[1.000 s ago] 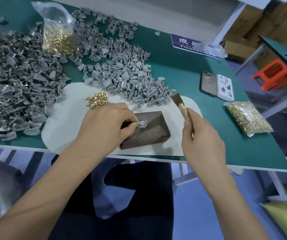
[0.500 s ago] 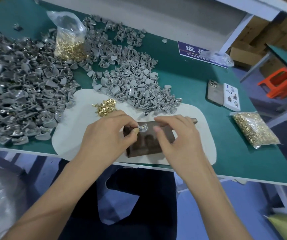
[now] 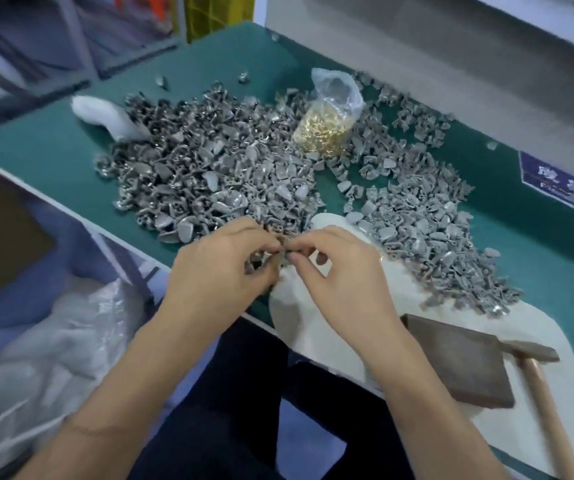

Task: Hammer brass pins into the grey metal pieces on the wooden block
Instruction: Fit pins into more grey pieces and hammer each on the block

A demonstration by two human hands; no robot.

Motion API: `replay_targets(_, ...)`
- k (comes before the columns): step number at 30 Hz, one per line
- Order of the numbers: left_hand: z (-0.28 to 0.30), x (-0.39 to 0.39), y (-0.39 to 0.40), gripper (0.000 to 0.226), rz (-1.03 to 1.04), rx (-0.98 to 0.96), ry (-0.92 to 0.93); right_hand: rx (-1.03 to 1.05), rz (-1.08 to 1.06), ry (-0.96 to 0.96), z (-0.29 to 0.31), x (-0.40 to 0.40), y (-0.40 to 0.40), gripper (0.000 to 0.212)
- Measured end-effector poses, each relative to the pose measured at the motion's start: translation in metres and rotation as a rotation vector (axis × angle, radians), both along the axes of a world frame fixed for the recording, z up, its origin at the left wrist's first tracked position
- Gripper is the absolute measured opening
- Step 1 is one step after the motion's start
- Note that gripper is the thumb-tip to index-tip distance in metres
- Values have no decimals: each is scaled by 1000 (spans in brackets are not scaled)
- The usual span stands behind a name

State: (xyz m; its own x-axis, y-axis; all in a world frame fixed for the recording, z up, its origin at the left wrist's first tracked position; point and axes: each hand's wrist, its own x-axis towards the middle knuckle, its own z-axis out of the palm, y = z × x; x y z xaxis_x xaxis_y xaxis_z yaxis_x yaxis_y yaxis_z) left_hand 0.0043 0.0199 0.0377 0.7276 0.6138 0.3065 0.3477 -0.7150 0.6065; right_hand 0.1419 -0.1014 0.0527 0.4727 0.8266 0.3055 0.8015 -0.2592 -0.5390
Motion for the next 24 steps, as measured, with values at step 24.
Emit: replay_targets(24,-16,50,-19,8,-90,-95,-4,-204,-408,69,9,87,-42,11)
